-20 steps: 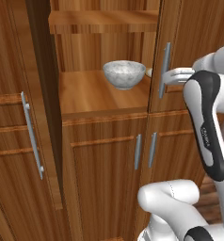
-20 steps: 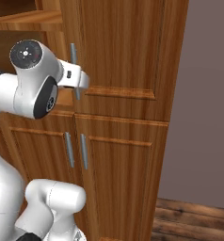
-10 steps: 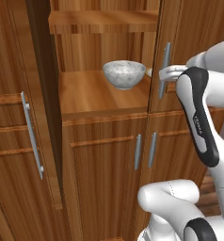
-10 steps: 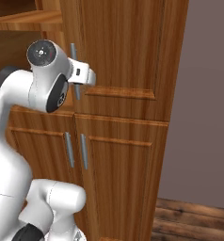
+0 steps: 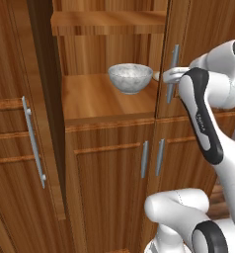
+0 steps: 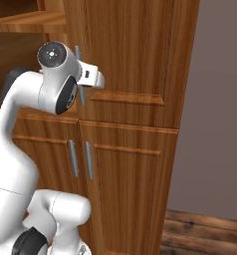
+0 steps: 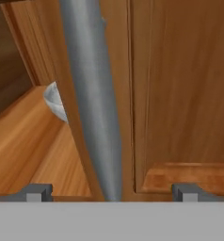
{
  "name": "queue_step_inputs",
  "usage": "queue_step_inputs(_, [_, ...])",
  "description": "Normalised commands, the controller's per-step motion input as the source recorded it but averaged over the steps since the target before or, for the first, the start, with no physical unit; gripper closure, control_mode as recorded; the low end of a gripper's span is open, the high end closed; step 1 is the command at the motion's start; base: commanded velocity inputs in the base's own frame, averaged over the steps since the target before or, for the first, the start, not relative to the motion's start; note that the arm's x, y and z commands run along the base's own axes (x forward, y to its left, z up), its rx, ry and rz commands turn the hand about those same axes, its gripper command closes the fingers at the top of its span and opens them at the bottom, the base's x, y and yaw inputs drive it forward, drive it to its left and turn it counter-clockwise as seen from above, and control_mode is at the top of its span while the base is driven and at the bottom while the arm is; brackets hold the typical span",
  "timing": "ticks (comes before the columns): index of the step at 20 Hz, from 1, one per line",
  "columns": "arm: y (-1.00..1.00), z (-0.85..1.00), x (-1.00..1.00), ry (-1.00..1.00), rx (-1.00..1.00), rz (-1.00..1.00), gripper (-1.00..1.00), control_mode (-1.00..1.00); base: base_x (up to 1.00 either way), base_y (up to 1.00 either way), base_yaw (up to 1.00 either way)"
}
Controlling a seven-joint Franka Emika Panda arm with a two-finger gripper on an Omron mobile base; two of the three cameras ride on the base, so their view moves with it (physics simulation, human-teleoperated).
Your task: Move the bowls from the cabinet to the plates on the dining table.
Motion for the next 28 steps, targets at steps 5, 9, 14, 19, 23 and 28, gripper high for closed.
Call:
queue_step_inputs(5, [0.0,-0.24,0.25,0.0,0.0,0.0,-1.0,-1.0,0.0,0.0,0.0])
queue_step_inputs(9, [0.0,-0.14,0.28,0.0,0.0,0.0,-1.0,-1.0,0.0,0.0,0.0])
queue_step_inputs(14, [0.0,-0.11,0.38,0.0,0.0,0.0,-1.0,-1.0,0.0,0.0,0.0])
queue_step_inputs(19, [0.0,-0.12,0.45,0.0,0.0,0.0,-1.0,-1.0,0.0,0.0,0.0])
queue_step_inputs(23, [0.05,-0.2,0.24,0.01,0.0,0.0,-1.0,-1.0,0.0,0.0,0.0])
queue_step_inputs(28, [0.12,-0.23,0.06,0.01,0.0,0.0,-1.0,-1.0,0.0,0.0,0.0])
